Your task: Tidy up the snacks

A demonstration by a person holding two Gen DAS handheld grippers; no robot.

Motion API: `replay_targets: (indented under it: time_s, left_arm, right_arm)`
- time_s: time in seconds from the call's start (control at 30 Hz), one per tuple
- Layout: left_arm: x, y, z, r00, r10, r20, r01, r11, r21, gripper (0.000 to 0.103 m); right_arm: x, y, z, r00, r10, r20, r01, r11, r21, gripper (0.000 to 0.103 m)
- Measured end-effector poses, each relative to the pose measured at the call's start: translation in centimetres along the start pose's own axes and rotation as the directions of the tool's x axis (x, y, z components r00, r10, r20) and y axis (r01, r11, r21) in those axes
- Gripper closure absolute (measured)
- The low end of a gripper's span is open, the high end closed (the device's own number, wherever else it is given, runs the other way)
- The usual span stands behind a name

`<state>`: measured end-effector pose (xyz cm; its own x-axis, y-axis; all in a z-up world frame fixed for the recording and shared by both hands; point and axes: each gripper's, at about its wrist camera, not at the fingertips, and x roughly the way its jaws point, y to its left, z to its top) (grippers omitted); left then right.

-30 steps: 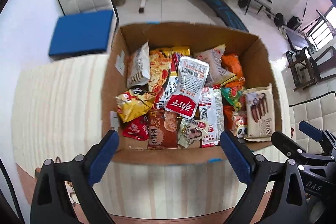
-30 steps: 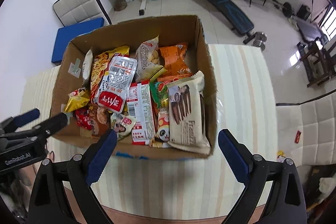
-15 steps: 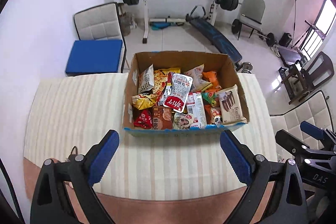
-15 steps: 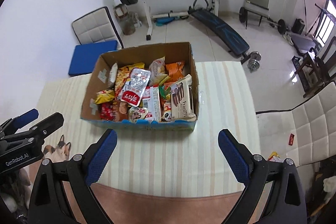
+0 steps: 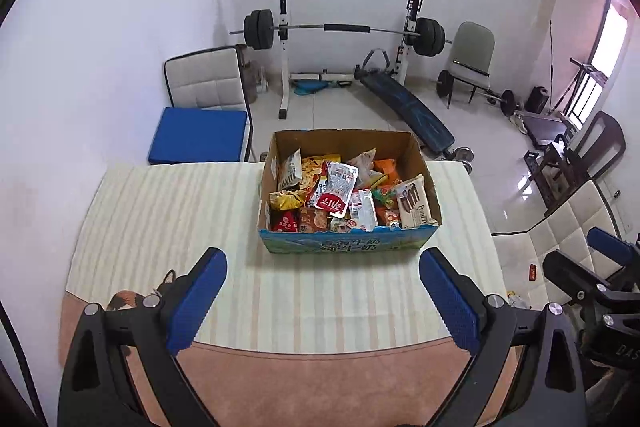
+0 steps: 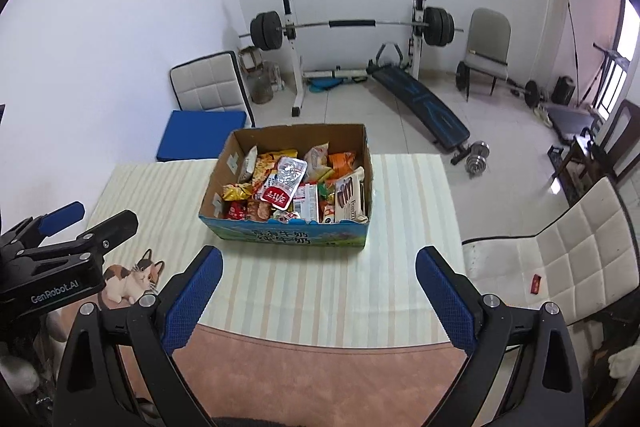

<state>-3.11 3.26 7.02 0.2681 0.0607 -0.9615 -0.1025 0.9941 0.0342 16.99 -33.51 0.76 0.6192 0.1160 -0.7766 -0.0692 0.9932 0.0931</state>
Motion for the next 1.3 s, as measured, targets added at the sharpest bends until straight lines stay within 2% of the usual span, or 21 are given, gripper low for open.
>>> replay_targets:
  time_s: [0.13,0.3,0.57,0.83,1.07,1.3]
  left_arm:
    - [-1.1,0.0,-0.4,1.0,-0.018,-0.002,0.018,1.0,-0.012,0.004]
    - [-1.2,-0.1,-0.5,1.0,-0.002,0.029,0.003,1.0,-0.016,0.004]
    - [0.5,-0.2,-0.2,0.997,0.023,0.078,-0.023,1.0,-0.008,0.0]
    - [2.8,0.0,0.3,0.997,0.037,0.061,-0.036,0.999,-0.019,0.0]
    - [4.1,-0.1,0.3,0.998,0.048,0.038,-0.047,0.999,-0.021,0.0]
    - [3.9,0.0,0.2,0.995,0.075,0.069,-0.073,0.997,-0.021,0.0]
  right_arm:
    - [-2.0,0.3,-0.3,1.0,0.006,0.015,-0.006,1.0,0.0,0.003]
    - [-2.4,0.2,-0.1,0.998,-0.034,0.046,0.034,0.999,0.0,0.001]
    - [0.6,-0.4,0.8,0.995,-0.085,0.055,0.084,0.996,0.022,0.0]
    - [3.2,-1.2,1.8,0.991,-0.12,0.064,0.117,0.992,0.046,0.0]
    - [4.9,-1.4,2.0,0.993,-0.115,0.041,0.113,0.992,0.05,0.0]
    - [5.2,-1.2,1.9,0.993,-0.114,0.039,0.112,0.993,0.049,0.0]
